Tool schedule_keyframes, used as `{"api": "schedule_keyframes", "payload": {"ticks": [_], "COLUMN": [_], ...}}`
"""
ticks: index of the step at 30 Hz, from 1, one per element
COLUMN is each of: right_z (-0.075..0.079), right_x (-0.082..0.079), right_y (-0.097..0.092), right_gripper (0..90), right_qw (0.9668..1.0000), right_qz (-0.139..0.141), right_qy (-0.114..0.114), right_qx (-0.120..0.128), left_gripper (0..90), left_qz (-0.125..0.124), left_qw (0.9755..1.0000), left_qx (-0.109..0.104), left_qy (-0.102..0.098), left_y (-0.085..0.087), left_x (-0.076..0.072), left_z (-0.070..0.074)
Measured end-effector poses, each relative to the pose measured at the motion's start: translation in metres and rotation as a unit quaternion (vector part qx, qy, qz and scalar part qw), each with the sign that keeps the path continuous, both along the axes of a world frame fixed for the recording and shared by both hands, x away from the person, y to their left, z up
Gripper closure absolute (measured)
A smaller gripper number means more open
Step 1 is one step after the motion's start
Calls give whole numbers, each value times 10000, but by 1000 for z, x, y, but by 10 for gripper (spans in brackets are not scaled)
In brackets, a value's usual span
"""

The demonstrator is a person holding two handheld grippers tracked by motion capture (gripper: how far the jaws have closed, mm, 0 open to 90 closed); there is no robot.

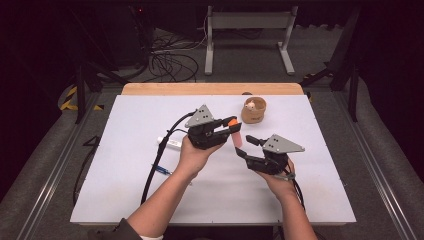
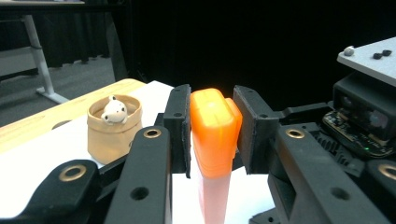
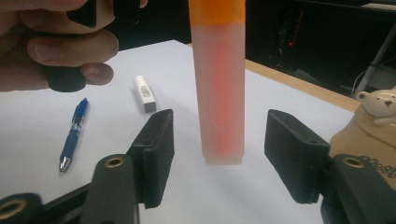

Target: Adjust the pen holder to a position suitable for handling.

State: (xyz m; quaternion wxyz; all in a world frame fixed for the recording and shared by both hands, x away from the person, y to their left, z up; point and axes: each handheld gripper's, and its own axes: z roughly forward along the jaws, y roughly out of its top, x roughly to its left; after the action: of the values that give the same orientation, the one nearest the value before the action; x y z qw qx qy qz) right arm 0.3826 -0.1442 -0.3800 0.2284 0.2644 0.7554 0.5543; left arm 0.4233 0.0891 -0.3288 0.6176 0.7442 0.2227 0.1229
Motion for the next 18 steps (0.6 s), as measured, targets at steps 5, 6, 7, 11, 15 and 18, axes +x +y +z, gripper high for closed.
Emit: {"api": "schedule_keyframes", "payload": {"ticks": [5,6,7,11,15,18], "right_z": [0,1,1,0,0,1], "right_x": [2,3,3,3,3,4], "right_y": [-6,-8,-9,-15,-21,-27], "right_gripper": [380,370,343,306,279,258], "right_qw": [10000,9999,9999,9996,9993,9990], "right_qz": [-50,-102,-113,-193,-278,-322], "right_qy": [54,82,109,187,256,305], "right_qx": [15,13,20,-42,-27,9], "left_gripper": [686,686,686,686,686,686], "left_qz": [26,28,29,72,107,122], "left_qw": [10000,9999,9999,9999,9997,9996], "left_qx": [59,82,96,77,133,143], "left_qy": [-62,-75,-90,-129,-170,-223], "left_y": [-6,-7,-8,-12,-17,-21], "left_x": [7,8,9,16,22,27], "left_z": [3,3,4,6,8,11]}}
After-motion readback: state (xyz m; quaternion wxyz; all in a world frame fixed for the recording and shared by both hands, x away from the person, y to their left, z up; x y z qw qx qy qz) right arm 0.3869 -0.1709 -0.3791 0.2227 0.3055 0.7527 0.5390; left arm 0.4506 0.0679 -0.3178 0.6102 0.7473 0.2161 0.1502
